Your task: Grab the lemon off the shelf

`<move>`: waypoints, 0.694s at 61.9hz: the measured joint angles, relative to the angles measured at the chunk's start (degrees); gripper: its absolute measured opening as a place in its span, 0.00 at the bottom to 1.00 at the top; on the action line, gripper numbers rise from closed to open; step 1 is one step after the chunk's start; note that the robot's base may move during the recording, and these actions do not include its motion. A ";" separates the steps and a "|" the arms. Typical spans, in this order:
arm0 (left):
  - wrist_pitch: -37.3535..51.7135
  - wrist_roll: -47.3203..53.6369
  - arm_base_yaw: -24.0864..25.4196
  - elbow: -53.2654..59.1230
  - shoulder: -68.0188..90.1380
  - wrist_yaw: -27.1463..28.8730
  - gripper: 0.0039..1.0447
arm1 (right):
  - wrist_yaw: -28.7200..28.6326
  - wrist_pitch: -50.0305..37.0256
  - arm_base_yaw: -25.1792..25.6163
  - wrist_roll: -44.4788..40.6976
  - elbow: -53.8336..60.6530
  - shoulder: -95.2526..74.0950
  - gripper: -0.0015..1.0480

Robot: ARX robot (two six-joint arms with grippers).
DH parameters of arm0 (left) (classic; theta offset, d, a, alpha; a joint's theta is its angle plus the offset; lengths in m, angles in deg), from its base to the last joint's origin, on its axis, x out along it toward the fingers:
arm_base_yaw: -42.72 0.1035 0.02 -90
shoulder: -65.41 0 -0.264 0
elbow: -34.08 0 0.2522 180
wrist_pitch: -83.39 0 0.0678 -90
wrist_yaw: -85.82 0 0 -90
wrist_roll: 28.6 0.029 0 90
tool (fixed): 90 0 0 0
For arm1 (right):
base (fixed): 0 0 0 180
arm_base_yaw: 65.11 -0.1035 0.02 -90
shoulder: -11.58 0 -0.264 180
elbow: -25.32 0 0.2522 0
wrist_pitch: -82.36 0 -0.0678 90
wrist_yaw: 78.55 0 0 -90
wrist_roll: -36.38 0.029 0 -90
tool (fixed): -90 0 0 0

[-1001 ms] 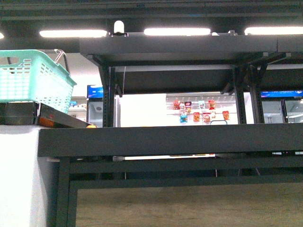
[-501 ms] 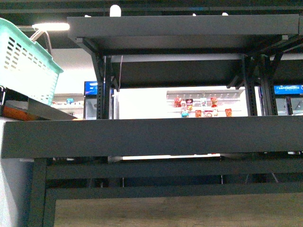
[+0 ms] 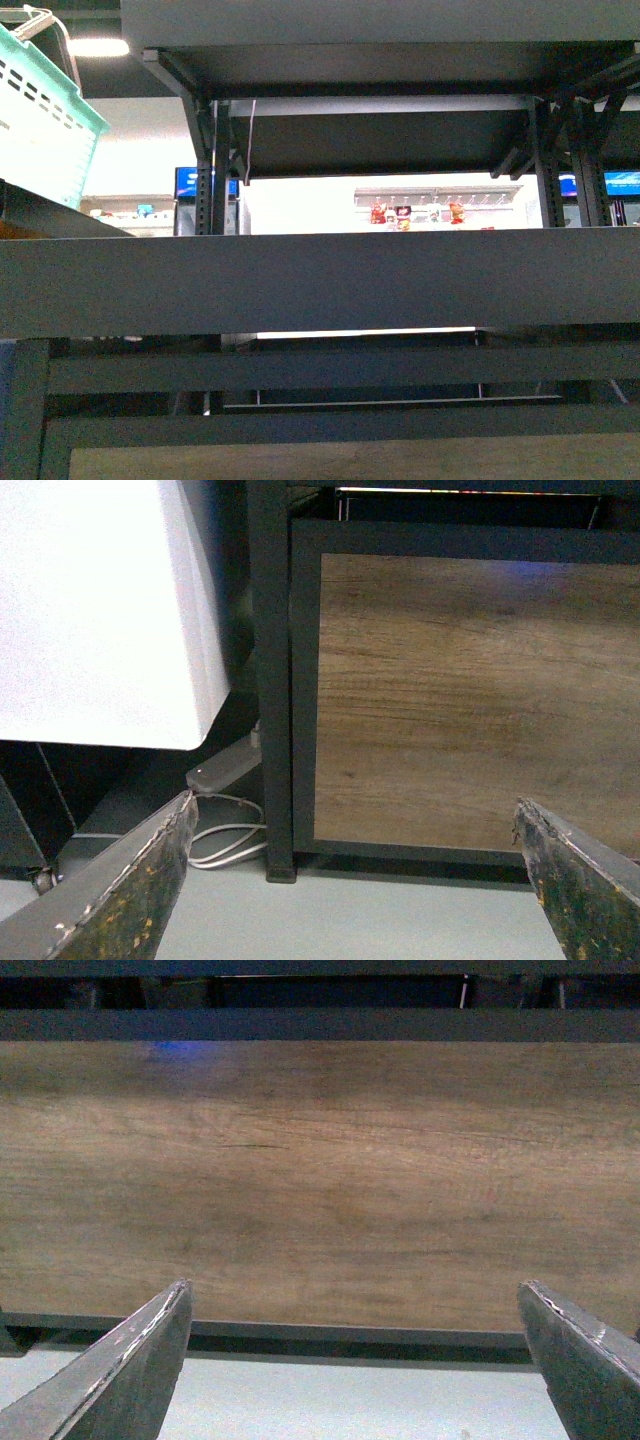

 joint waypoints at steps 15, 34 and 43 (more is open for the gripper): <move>0.00 0.00 0.00 0.00 0.00 0.04 0.93 | -0.02 0.00 0.00 0.00 0.00 -0.02 0.93; 0.00 0.00 0.00 0.00 0.00 0.02 0.93 | 0.00 0.00 0.00 0.02 0.00 0.00 0.93; 0.00 0.00 0.02 0.00 0.00 0.02 0.93 | -0.04 0.00 0.00 0.00 0.00 -0.02 0.93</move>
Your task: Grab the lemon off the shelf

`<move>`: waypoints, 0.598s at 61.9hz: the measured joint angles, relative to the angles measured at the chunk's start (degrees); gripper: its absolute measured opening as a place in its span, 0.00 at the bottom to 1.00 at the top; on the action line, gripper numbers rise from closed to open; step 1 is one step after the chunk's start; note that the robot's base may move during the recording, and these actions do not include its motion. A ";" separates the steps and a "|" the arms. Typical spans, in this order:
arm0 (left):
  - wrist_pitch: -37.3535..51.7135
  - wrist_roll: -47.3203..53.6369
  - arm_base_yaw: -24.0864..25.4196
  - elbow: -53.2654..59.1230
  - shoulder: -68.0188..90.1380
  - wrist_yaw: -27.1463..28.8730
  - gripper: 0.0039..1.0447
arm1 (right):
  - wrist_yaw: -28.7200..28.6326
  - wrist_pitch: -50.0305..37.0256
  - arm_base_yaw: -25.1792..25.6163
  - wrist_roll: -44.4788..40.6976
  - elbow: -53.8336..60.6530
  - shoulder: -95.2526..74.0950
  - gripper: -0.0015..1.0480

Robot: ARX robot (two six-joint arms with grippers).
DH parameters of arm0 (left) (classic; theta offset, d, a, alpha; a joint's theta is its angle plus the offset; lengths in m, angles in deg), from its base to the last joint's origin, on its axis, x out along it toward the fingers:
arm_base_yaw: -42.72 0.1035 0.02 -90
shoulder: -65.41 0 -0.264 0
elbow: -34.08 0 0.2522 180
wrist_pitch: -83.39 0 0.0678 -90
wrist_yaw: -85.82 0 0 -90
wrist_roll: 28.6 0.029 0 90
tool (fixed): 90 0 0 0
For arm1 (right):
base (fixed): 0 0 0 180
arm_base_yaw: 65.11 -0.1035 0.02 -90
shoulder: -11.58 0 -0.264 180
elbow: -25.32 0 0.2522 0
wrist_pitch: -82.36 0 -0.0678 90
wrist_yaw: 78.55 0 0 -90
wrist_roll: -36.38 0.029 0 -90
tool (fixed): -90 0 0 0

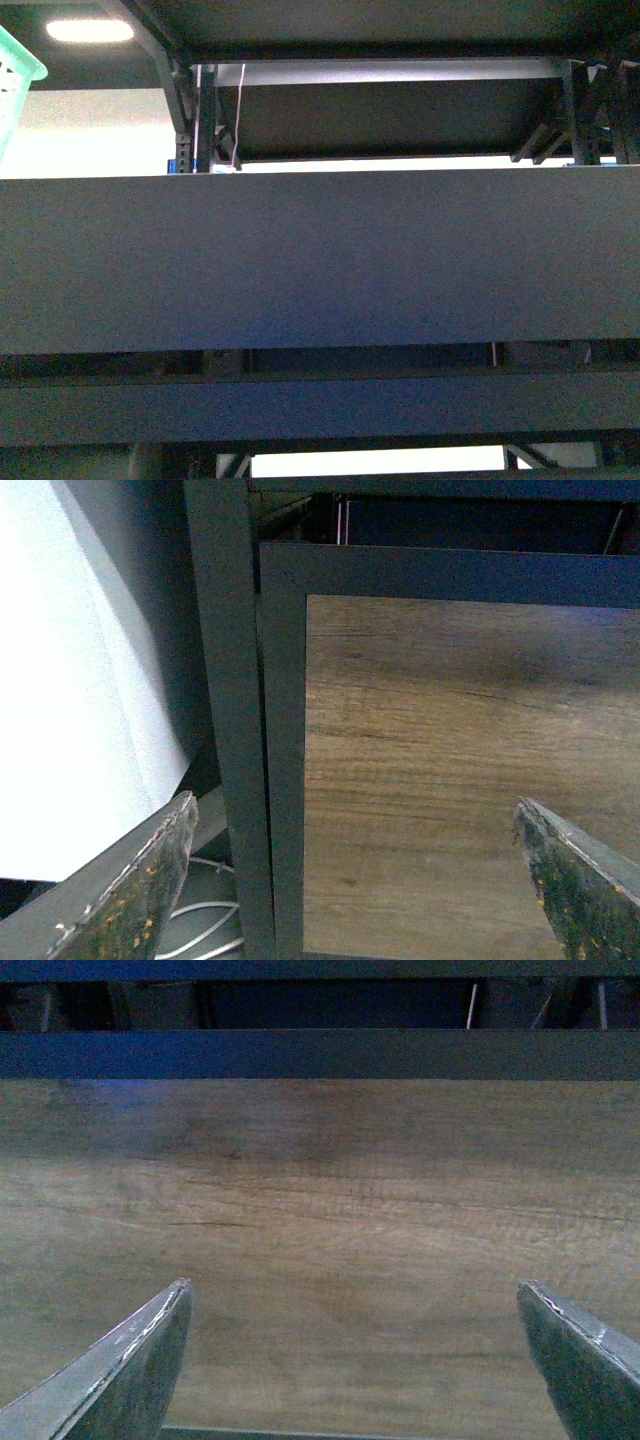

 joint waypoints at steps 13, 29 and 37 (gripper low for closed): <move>0.00 0.00 0.02 0.00 0.00 0.00 0.93 | 0.15 0.00 0.00 0.02 0.00 0.00 0.93; 0.00 0.00 0.02 0.00 -0.02 0.00 0.93 | 0.04 0.00 0.00 0.00 0.00 0.02 0.93; 0.00 0.00 0.02 0.00 -0.02 0.00 0.93 | 0.07 0.00 0.00 0.00 0.00 0.02 0.93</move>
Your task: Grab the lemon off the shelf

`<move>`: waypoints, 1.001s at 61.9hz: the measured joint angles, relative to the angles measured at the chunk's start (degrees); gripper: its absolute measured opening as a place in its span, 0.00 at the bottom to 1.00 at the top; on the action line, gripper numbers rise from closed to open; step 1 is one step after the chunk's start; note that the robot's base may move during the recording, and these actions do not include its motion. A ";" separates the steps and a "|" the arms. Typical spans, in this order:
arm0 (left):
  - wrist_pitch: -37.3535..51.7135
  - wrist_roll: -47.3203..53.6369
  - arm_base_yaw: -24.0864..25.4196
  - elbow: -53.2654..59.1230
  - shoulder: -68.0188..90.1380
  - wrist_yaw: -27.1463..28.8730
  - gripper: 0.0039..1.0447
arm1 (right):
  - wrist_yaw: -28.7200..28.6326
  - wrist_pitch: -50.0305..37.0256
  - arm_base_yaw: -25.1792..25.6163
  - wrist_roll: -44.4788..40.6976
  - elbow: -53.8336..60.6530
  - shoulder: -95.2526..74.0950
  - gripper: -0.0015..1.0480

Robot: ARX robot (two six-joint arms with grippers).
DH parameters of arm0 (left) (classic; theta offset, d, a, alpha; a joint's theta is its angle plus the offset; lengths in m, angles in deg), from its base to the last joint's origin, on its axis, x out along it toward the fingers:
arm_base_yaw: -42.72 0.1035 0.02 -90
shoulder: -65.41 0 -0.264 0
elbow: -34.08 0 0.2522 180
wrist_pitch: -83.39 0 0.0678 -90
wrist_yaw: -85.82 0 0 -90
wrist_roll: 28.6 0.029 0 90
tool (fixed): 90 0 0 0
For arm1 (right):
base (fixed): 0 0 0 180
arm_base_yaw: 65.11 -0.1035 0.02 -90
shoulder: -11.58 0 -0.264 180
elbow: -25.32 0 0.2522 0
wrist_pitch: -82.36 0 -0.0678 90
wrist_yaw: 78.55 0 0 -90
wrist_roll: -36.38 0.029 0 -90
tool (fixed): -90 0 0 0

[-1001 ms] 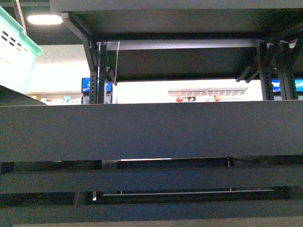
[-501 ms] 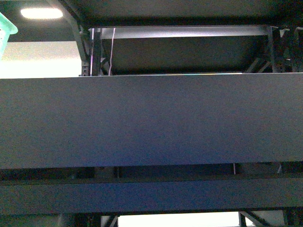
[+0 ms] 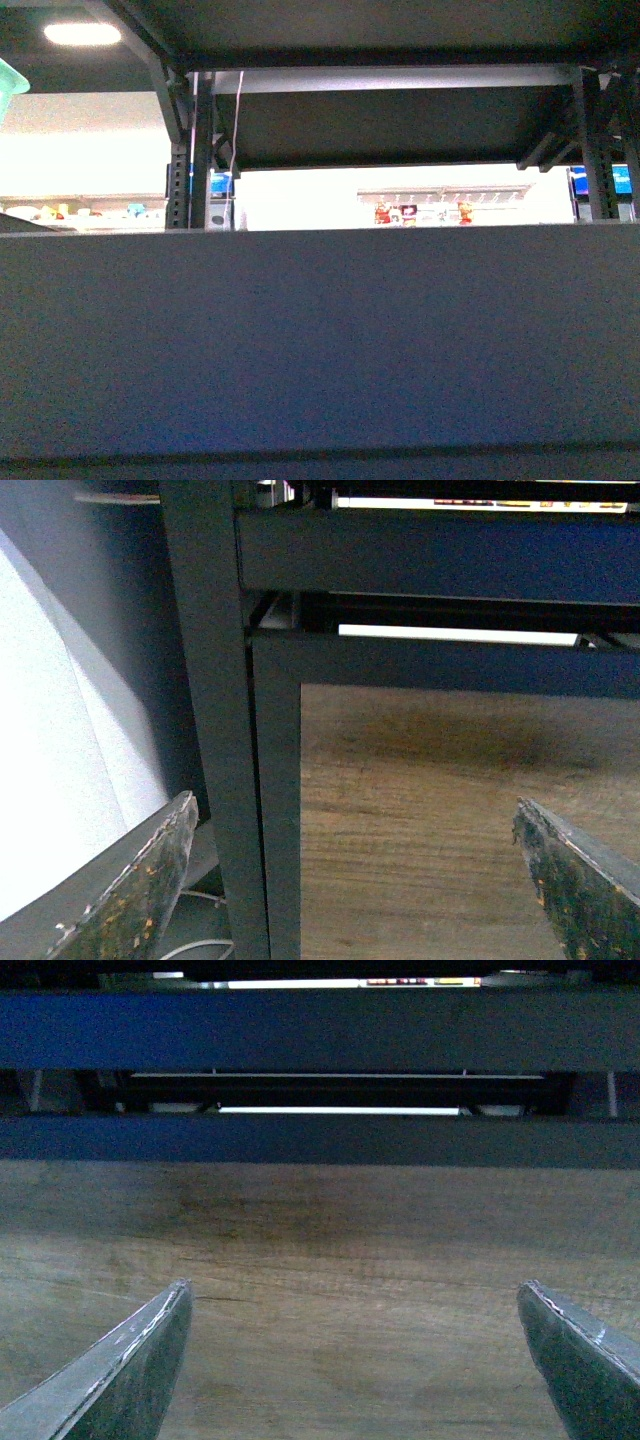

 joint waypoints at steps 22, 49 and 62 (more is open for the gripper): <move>0.00 -0.02 0.00 0.00 -0.02 0.02 0.93 | -0.02 0.00 0.00 0.02 0.00 0.00 0.93; 0.00 0.00 0.00 0.00 -0.02 0.00 0.93 | -0.04 0.00 0.00 0.00 0.00 0.00 0.93; 0.00 0.02 0.00 0.00 -0.02 0.00 0.93 | -0.04 0.00 0.00 0.00 0.00 -0.02 0.93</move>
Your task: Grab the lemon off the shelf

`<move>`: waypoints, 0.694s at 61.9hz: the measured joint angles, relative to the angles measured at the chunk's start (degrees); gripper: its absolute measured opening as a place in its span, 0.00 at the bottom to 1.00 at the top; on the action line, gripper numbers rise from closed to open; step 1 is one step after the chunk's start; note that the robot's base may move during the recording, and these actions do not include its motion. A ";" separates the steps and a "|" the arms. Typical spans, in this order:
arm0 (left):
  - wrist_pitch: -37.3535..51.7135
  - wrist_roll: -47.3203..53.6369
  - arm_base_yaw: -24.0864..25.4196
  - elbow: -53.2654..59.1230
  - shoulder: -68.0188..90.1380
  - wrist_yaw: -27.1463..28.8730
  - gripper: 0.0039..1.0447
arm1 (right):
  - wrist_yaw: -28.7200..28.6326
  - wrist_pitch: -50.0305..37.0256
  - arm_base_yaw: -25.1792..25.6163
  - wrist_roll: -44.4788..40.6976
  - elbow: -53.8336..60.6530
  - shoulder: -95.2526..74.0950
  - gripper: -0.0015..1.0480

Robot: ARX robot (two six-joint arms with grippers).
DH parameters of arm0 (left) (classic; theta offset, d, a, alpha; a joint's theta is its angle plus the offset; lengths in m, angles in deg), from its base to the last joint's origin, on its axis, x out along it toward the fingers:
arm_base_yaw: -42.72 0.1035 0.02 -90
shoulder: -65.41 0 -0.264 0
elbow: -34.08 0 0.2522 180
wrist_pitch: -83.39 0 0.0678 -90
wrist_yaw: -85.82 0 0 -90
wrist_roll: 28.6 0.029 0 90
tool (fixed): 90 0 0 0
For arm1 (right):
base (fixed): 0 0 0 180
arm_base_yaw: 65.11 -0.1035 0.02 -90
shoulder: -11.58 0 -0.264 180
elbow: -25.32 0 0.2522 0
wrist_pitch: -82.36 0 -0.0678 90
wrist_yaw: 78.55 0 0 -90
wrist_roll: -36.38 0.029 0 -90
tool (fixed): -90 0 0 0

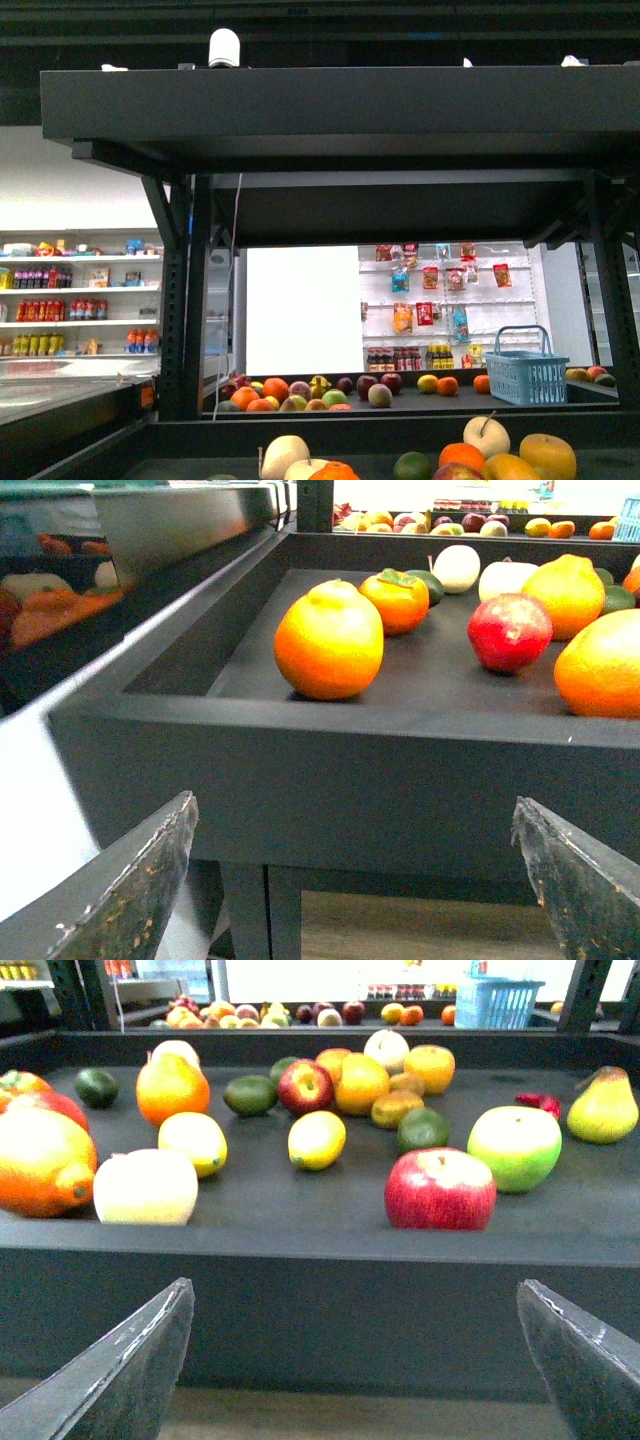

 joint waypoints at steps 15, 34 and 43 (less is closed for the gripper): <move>0.00 -0.02 0.00 0.00 0.00 0.02 0.93 | 0.02 0.00 0.00 0.00 0.00 0.00 0.93; 0.00 -0.02 0.00 0.00 0.00 0.00 0.93 | 0.02 0.00 0.00 0.00 0.00 0.00 0.93; 0.00 -0.02 0.00 0.00 0.00 0.00 0.93 | -0.02 0.00 0.00 0.02 0.00 0.00 0.93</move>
